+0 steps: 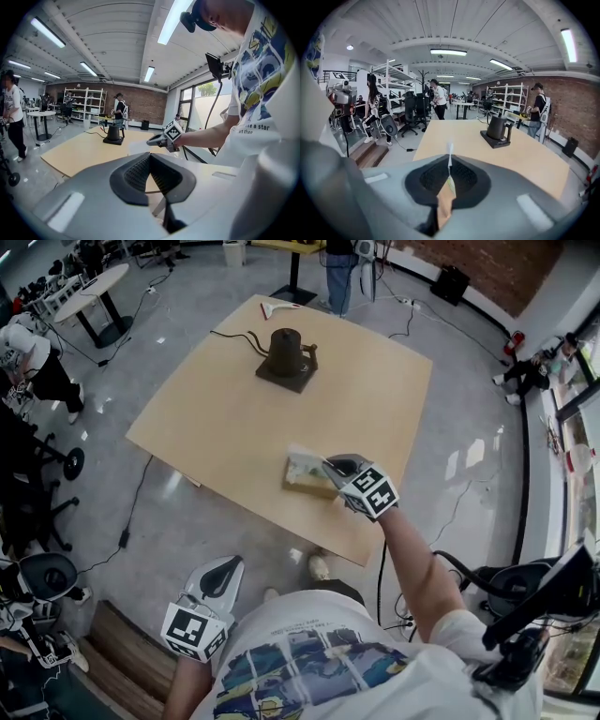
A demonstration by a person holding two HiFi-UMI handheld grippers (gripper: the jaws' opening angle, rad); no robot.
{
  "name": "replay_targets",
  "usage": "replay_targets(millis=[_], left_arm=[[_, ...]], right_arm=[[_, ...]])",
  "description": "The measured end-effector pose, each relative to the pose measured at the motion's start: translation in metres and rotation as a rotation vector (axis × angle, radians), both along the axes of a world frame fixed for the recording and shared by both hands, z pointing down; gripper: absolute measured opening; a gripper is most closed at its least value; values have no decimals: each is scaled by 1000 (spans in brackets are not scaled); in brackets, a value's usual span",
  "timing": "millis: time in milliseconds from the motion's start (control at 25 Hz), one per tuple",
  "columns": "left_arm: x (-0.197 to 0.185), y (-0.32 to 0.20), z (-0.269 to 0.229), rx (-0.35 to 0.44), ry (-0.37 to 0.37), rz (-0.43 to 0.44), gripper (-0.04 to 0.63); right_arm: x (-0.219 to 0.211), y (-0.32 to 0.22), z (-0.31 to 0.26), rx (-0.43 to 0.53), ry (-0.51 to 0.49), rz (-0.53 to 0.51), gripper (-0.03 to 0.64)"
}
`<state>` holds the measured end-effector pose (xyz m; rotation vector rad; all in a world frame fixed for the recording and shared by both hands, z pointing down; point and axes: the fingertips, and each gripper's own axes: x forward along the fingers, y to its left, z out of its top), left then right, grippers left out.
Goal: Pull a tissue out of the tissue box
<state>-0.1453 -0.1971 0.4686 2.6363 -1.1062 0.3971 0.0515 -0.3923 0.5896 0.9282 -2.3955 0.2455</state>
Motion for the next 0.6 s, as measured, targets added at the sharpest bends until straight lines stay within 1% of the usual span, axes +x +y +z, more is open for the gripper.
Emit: replay_targets(millis=[320,600], left_arm=[[-7,9,-1,-1,14,21,2],[-11,18,-1,-1,28,55,2]], right_arm=[[2,10,-27,39,1,38,3],[-3,31,-60,93,-2,58,3]])
